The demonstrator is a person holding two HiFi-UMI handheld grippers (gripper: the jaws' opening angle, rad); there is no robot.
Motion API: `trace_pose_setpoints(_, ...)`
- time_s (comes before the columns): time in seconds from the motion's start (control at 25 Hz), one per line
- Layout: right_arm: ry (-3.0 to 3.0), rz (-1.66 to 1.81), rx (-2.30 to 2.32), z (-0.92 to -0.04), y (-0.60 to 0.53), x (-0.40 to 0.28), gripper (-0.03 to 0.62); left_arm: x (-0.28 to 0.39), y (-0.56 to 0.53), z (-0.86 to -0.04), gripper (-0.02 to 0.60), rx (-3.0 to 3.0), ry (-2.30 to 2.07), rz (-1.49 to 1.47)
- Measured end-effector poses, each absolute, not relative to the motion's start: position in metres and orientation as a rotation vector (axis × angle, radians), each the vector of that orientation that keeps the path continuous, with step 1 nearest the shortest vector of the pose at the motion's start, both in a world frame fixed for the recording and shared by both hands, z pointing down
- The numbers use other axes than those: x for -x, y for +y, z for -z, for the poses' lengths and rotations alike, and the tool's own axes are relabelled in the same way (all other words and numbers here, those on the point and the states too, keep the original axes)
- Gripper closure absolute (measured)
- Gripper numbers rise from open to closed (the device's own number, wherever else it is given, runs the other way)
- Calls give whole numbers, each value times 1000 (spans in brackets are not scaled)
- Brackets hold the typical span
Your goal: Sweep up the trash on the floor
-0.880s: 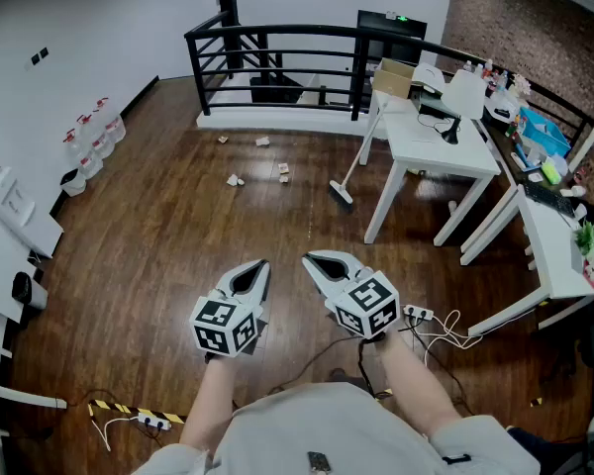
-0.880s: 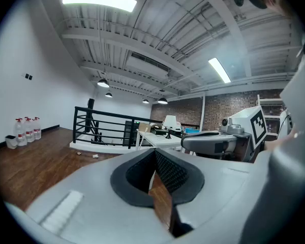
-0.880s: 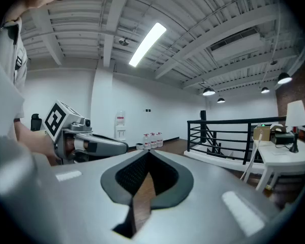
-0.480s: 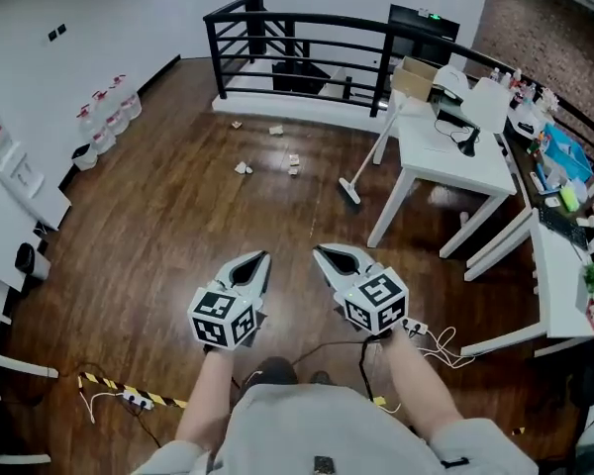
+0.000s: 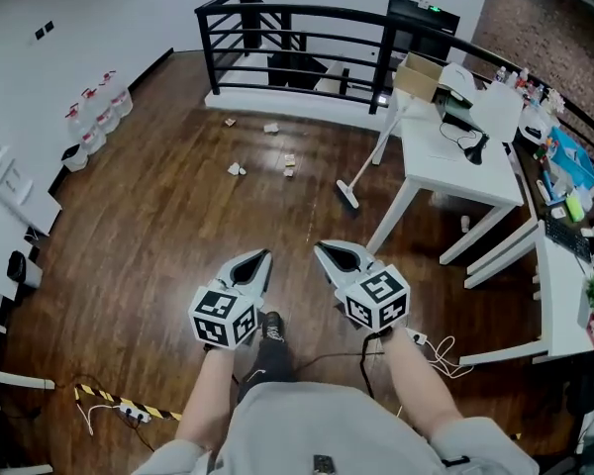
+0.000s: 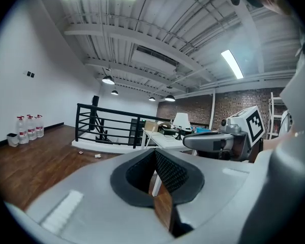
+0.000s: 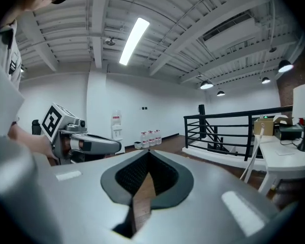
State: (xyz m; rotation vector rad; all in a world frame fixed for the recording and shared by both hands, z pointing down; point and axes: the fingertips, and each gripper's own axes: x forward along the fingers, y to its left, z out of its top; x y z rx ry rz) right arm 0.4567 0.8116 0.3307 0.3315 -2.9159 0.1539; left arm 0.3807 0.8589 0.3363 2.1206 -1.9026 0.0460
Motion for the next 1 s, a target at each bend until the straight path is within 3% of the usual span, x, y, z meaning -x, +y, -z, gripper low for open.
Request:
trace_pose_setpoints(0.48, -2878, -104, -424, -325, 649, -296, 594, -234, 686, -341, 577, -2247, -1753, -50)
trace_pose_setpoints(1.0, -2892, -136, -345, -345, 469, -233, 594, -184, 507, -363, 577, -2201, -1744, -128)
